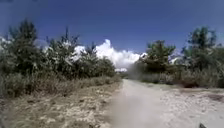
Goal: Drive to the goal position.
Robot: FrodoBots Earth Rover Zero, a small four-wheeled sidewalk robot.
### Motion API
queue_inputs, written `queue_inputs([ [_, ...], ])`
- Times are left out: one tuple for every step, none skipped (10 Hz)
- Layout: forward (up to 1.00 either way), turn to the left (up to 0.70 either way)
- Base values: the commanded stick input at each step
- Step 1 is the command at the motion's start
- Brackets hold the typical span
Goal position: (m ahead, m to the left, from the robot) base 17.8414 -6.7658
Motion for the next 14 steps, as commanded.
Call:
queue_inputs([
  [0.44,0.02],
  [0.44,0.02],
  [0.44,0.02],
  [0.44,0.02],
  [0.44,0.02],
  [0.44,0.02],
  [0.44,0.02],
  [0.44,0.02],
  [0.44,0.02],
  [0.44,-0.21],
  [0.44,-0.27],
  [0.44,-0.27],
  [0.44,-0.27],
  [0.44,-0.24],
])
